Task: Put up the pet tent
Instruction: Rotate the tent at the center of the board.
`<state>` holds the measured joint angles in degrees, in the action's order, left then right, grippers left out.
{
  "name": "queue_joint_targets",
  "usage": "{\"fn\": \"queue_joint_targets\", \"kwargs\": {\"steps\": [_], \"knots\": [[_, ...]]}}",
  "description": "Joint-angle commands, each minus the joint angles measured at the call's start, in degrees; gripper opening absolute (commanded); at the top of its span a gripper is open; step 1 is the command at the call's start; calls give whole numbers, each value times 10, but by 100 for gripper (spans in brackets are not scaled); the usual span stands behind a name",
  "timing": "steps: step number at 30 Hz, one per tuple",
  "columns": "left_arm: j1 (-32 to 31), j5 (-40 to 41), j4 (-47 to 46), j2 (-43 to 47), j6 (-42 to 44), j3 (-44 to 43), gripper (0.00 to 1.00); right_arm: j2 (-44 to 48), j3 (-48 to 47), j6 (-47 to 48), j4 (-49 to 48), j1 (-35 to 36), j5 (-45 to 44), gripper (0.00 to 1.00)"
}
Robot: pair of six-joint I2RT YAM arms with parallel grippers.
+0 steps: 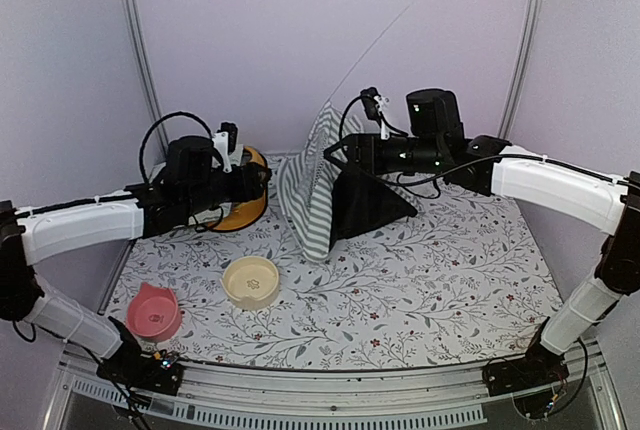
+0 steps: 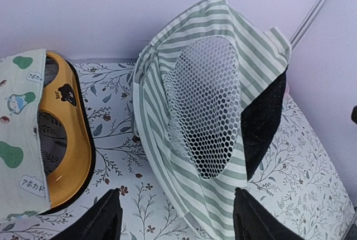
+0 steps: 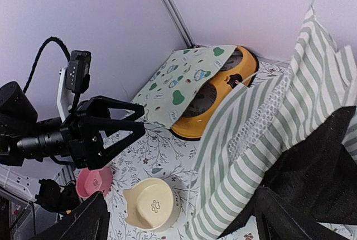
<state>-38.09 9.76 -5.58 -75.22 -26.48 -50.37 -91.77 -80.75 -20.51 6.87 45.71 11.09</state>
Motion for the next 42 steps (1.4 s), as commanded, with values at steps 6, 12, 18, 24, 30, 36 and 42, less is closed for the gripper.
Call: {"fn": "queue_joint_targets", "kwargs": {"steps": [6,12,18,24,30,36,42], "knots": [[96,-169,4,-228,-46,-137,71,68,100,11,11,-39,-5,93],[113,-225,20,-345,-44,-257,59,119,154,6,10,-57,-10,94],[114,-263,-14,-366,-38,-298,11,154,162,14,24,-66,-17,94],[114,-240,-37,-325,21,-315,0,165,142,35,37,-66,-1,94],[114,-172,-57,-270,97,-336,0,174,128,60,18,-66,60,94],[113,-84,-60,-233,181,-377,0,179,132,71,22,-65,74,93],[113,-17,-69,-218,259,-402,0,176,170,65,1,-59,108,94]]}}
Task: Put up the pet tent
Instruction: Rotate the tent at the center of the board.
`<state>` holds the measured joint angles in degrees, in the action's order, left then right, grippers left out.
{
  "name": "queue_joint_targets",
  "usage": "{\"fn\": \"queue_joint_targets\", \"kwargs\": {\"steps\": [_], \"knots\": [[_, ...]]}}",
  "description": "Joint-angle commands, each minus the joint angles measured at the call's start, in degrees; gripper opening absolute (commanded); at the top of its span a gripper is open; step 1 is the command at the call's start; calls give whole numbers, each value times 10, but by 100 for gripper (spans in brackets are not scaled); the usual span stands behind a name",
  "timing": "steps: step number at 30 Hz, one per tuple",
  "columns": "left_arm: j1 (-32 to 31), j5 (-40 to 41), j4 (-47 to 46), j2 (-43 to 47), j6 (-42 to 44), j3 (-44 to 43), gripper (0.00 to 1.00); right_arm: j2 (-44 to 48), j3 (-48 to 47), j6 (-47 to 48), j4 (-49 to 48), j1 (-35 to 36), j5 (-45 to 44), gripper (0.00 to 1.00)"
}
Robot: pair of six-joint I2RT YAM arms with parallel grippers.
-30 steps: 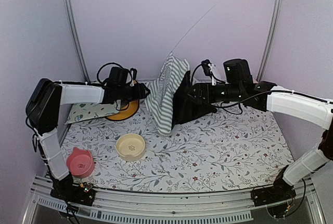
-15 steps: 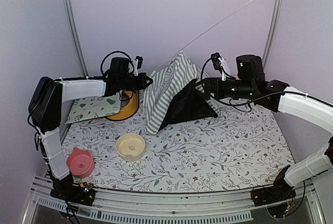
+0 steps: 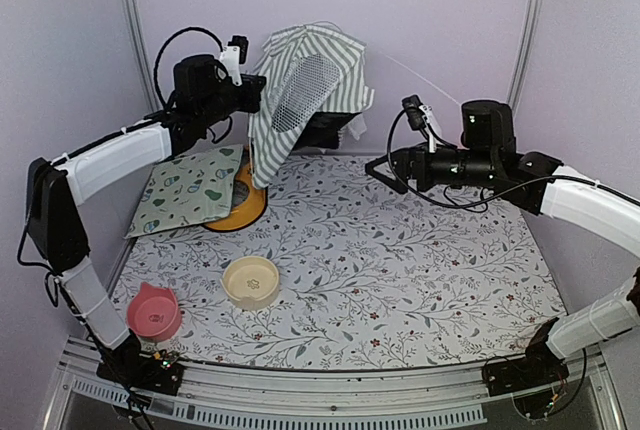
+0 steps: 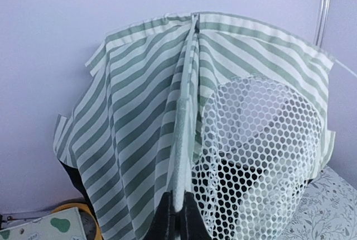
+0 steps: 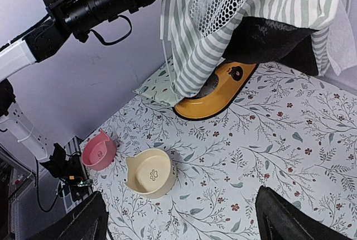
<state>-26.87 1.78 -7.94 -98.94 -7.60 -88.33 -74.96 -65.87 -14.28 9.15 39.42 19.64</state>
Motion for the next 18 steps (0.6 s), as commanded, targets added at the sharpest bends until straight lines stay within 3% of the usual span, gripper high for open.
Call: {"fn": "queue_joint_targets", "kwargs": {"steps": [1,4,10,14,18], "knots": [[1,73,-50,22,81,-23,0,4,28,-2,-18,3,1,94],[5,94,-61,31,107,-24,0,-17,40,-17,14,-7,-52,95],[7,88,-42,21,137,-39,0,-11,68,-21,-9,-11,3,95],[-7,98,-89,19,149,23,0,6,53,-1,-20,-3,59,95],[-54,167,-159,6,197,80,0,0,10,29,0,15,90,95]]}}
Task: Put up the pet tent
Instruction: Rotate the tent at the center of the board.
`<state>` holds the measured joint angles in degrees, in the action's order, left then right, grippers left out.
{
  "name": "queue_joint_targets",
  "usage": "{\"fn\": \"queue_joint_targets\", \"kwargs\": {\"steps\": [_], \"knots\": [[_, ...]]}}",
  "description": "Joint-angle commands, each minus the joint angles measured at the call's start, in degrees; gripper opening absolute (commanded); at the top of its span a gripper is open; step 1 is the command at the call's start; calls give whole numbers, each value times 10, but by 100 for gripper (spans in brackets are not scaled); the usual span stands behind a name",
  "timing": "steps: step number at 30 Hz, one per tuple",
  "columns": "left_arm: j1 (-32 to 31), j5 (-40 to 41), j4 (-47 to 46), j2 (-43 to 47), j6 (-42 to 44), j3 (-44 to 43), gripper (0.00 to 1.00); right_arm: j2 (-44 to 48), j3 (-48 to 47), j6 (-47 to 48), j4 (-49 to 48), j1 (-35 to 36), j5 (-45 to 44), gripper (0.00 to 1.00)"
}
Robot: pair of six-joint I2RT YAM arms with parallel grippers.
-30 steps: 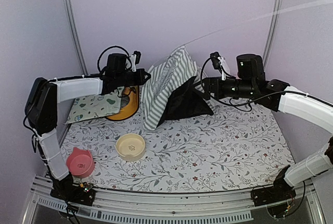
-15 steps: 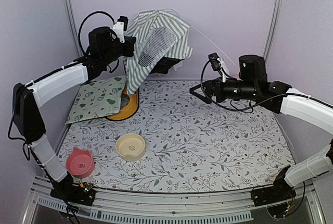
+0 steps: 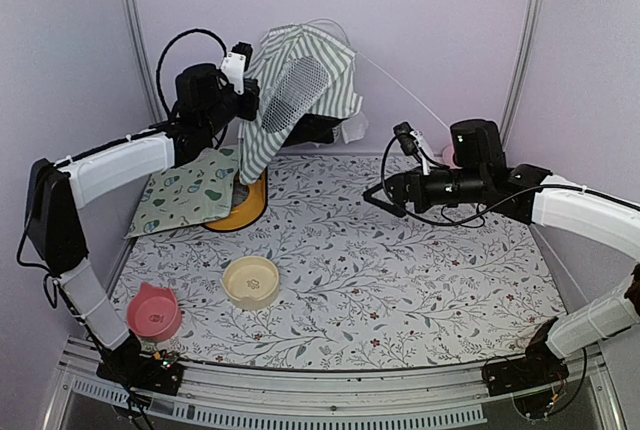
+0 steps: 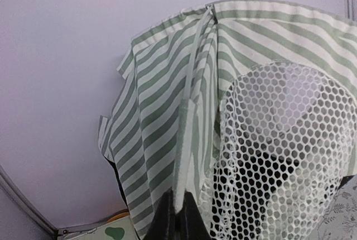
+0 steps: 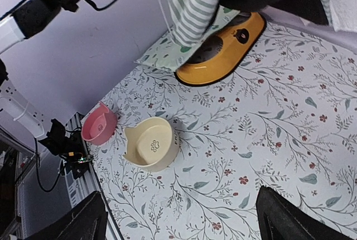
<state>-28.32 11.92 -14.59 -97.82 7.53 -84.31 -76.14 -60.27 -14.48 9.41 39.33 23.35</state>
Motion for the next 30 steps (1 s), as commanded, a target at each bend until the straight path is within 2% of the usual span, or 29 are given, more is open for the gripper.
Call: {"fn": "queue_joint_targets", "kwargs": {"steps": [1,3,9,14,20,24,30], "knots": [[-49,84,-108,-10,52,51,0,8,-55,33,3,20,54,94],[-65,123,-144,-19,61,73,0,2,-66,34,11,21,54,94],[-118,220,-263,-49,116,131,0,6,-83,7,24,-3,-42,95],[-174,288,-414,-77,207,182,0,12,-113,0,34,-33,-114,96],[-227,332,-557,-126,321,203,0,0,-154,23,45,-64,-141,97],[-240,340,-586,-140,341,207,0,-14,-172,59,62,-79,-146,97],[-245,336,-579,-140,317,221,0,-59,-220,101,97,-92,-131,97]]}}
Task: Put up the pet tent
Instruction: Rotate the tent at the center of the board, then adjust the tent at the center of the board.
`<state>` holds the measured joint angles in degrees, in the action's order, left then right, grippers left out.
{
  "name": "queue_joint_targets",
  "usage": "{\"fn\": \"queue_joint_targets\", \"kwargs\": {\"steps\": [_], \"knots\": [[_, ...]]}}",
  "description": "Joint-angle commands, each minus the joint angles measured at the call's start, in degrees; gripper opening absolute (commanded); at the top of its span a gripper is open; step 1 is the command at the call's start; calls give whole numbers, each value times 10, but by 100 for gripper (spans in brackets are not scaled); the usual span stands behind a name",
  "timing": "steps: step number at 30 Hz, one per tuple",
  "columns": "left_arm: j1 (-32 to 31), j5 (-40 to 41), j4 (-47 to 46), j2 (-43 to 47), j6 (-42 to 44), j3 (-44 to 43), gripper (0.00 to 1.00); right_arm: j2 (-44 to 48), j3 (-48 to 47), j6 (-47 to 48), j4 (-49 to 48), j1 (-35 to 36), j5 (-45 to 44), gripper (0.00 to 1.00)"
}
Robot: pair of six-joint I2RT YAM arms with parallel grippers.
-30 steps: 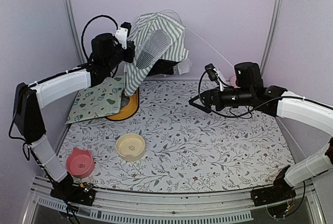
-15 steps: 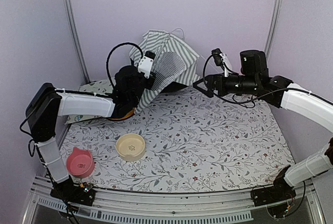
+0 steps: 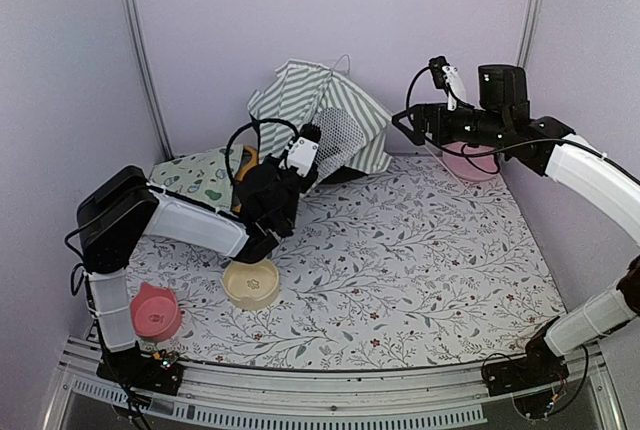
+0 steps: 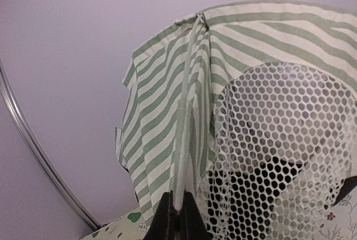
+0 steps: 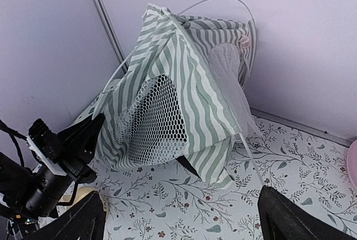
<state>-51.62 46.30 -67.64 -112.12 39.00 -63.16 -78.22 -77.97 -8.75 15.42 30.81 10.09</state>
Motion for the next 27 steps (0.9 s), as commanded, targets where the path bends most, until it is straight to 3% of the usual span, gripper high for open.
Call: {"fn": "queue_joint_targets", "kwargs": {"steps": [1,9,14,23,27], "knots": [[-13,-10,-42,6,-7,13,0,-51,-58,58,46,-7,11,97],[-10,-57,31,39,-91,42,0,-151,-180,122,118,-27,-15,90],[-7,-97,47,57,-111,61,0,-213,-226,150,138,-57,42,81],[17,-184,135,81,-173,56,0,-330,-375,173,192,-56,133,76],[27,-240,176,95,-201,53,0,-337,-376,173,190,-57,135,55]]}}
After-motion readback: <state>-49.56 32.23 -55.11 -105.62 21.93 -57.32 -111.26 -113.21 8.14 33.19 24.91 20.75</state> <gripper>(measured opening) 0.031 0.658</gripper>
